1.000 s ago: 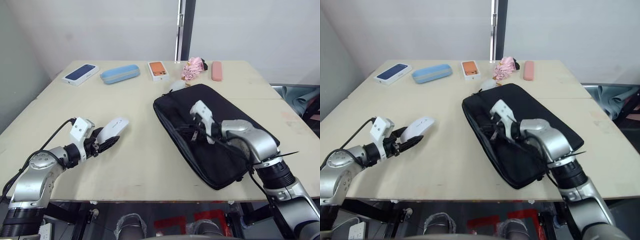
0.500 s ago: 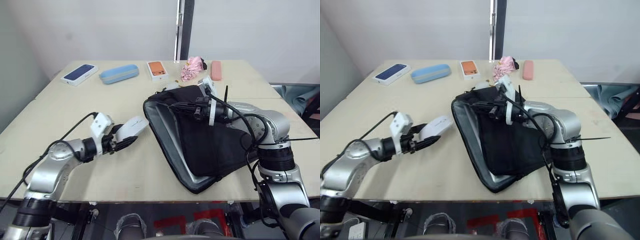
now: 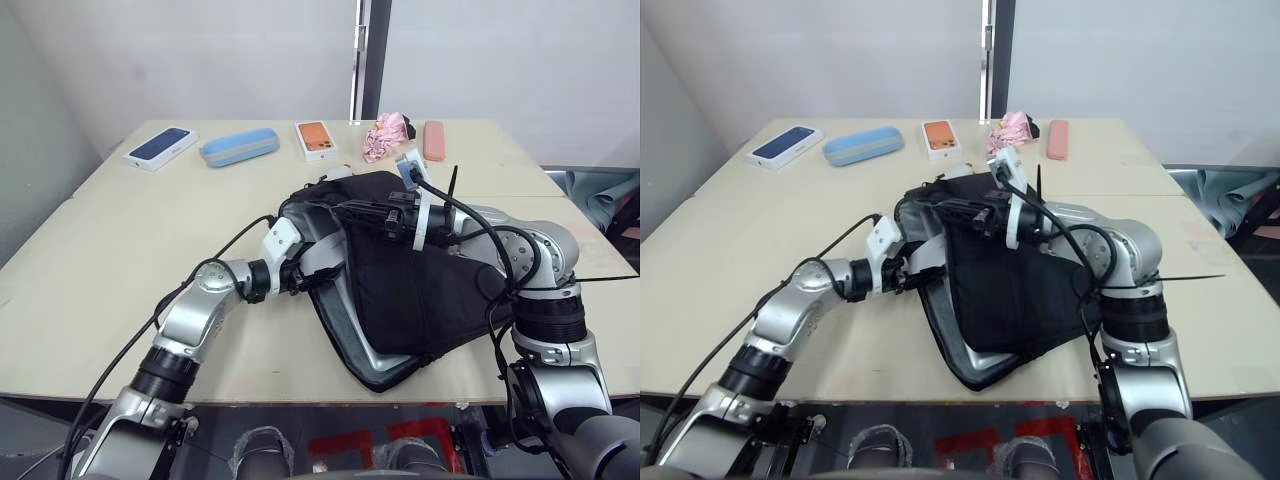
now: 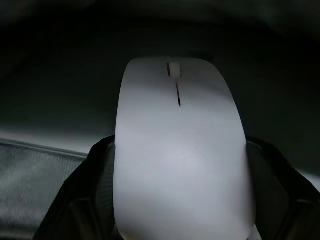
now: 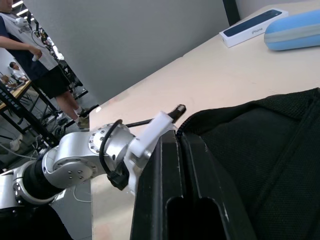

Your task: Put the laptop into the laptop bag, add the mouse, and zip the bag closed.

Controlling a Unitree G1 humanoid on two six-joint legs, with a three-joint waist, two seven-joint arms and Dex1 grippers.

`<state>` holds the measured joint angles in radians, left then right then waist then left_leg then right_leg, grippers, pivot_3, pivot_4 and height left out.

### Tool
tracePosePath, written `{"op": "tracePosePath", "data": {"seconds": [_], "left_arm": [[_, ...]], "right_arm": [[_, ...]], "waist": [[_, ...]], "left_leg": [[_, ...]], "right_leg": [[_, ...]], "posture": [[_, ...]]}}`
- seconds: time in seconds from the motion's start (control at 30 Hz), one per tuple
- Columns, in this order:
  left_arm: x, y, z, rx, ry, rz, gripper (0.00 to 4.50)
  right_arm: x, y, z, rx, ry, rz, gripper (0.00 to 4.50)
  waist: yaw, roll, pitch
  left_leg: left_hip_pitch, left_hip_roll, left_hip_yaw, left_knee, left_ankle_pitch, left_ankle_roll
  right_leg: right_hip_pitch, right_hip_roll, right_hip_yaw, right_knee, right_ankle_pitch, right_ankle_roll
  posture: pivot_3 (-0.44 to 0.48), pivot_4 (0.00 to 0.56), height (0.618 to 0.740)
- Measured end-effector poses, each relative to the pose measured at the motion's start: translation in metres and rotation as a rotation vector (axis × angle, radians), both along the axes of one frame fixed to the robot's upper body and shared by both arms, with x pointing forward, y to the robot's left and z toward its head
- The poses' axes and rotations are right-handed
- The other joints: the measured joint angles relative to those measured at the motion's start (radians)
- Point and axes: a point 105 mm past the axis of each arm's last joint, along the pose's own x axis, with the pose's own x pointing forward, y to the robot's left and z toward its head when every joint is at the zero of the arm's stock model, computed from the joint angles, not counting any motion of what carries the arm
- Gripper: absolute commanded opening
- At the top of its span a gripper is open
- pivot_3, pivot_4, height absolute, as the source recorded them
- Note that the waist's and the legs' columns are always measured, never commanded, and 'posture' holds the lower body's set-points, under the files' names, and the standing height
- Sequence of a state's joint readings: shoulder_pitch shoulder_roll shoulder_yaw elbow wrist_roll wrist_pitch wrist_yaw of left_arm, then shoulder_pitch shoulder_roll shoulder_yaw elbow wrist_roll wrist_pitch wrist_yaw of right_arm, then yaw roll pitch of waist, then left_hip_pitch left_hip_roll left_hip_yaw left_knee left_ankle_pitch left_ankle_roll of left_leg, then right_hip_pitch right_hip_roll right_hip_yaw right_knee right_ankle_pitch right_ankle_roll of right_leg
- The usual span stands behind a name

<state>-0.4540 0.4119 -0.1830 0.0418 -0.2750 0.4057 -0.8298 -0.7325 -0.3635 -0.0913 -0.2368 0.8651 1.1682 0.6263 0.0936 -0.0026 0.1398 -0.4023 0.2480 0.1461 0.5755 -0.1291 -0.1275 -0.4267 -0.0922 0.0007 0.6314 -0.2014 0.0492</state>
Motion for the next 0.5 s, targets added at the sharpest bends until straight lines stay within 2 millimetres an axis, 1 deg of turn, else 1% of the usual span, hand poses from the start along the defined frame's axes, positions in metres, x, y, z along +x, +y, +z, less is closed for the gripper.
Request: {"op": "tracePosePath", "data": {"seconds": [0.07, 0.23, 0.5], "left_arm": [[0.004, -0.005, -0.003, 0.015, 0.015, -0.008, 2.83], [0.013, -0.012, -0.002, 0.041, 0.017, -0.024, 2.83], [0.015, -0.03, 0.0, 0.071, 0.026, -0.098, 2.83]], "right_arm": [[0.0, 0.0, 0.001, 0.002, -0.003, -0.004, 0.02], [0.0, -0.001, 0.002, 0.002, -0.004, -0.01, 0.02], [0.0, -0.003, 0.003, 0.002, -0.004, -0.015, 0.02]], "waist": [[0.002, 0.0, 0.0], [0.003, 0.0, 0.0], [0.009, 0.0, 0.0]], "left_leg": [[0.0, 0.0, 0.0, 0.0, 0.0, 0.0], [-0.001, 0.0, 0.0, 0.0, 0.0, 0.0], [-0.001, 0.0, -0.001, 0.001, 0.0, 0.0]], "right_leg": [[0.0, 0.0, 0.0, 0.0, 0.0, 0.0], [0.0, 0.0, 0.0, 0.0, 0.0, 0.0], [0.0, 0.0, 0.0, 0.0, 0.0, 0.001]], "posture": [[0.0, 0.15, 0.74], [0.0, 0.15, 0.74], [0.0, 0.15, 0.74]]}}
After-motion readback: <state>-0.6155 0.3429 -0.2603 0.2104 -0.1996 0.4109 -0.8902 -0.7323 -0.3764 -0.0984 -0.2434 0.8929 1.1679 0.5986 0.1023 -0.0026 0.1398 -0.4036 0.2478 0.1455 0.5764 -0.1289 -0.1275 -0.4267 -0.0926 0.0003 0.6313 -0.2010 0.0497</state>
